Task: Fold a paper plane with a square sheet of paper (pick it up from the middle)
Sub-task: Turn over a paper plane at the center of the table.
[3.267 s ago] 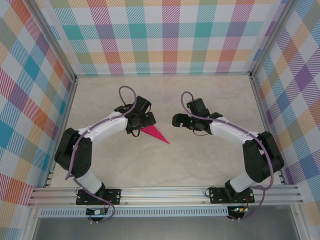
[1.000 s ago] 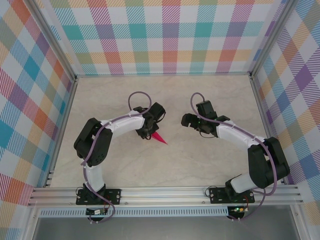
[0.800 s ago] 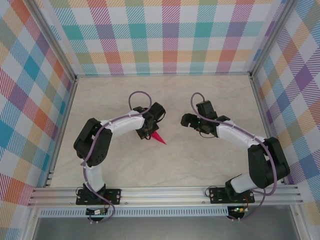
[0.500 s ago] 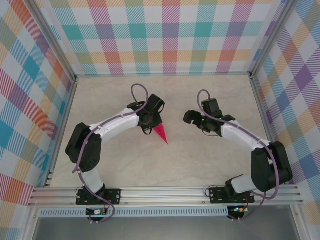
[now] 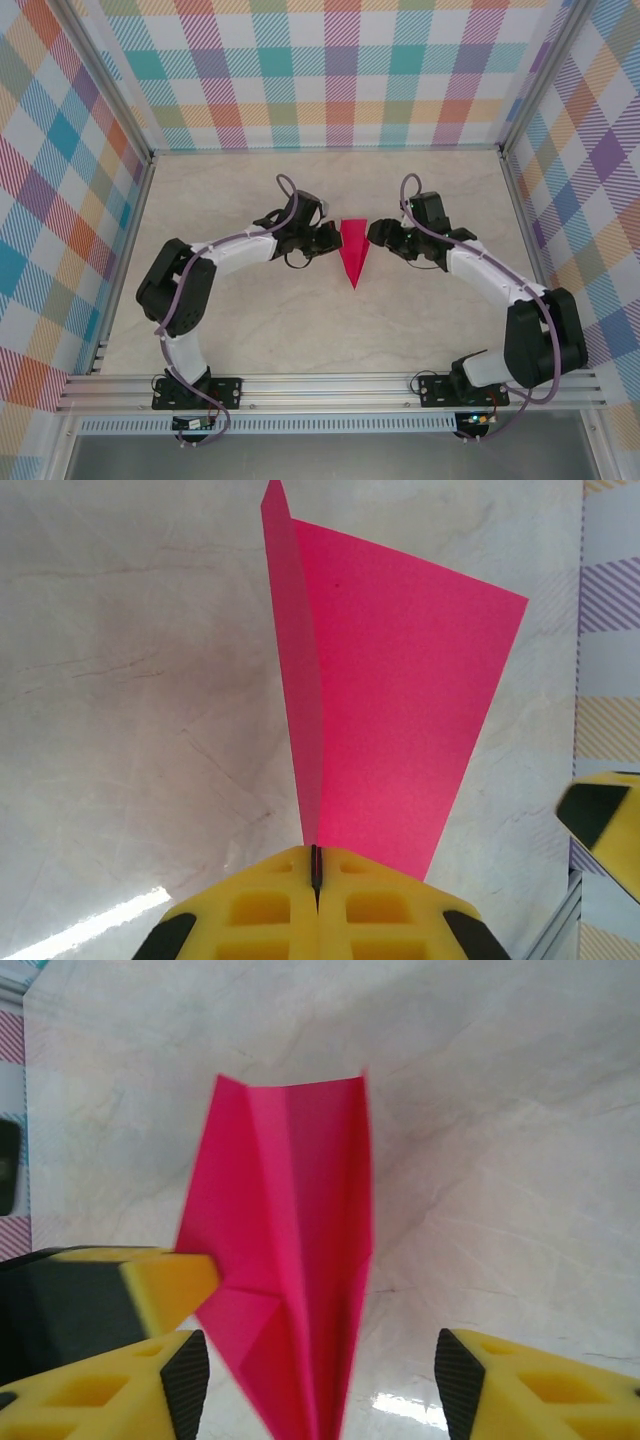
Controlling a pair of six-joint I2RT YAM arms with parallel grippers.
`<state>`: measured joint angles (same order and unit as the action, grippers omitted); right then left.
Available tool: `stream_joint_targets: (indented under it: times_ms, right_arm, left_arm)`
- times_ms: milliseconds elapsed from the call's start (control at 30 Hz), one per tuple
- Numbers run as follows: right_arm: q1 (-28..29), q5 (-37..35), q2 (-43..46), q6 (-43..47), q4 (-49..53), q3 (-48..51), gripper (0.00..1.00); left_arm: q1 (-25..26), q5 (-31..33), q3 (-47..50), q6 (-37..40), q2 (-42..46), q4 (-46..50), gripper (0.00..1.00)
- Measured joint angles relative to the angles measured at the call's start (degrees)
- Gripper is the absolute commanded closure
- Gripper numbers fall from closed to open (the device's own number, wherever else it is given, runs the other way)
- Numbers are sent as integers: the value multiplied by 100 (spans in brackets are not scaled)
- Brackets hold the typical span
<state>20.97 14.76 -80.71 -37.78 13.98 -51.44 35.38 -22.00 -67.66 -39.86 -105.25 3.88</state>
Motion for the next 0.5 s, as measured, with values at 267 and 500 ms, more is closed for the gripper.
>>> stream_joint_targets:
  times_ms: [267, 500]
  right_arm:
    - [470, 92, -702, 4, 17, -197, 51]
    - [822, -9, -1294, 7, 48, -385, 54]
  left_arm:
    - [-83, -411, 555, -87, -199, -555, 100]
    - [-223, -389, 905, -125, -201, -772, 100]
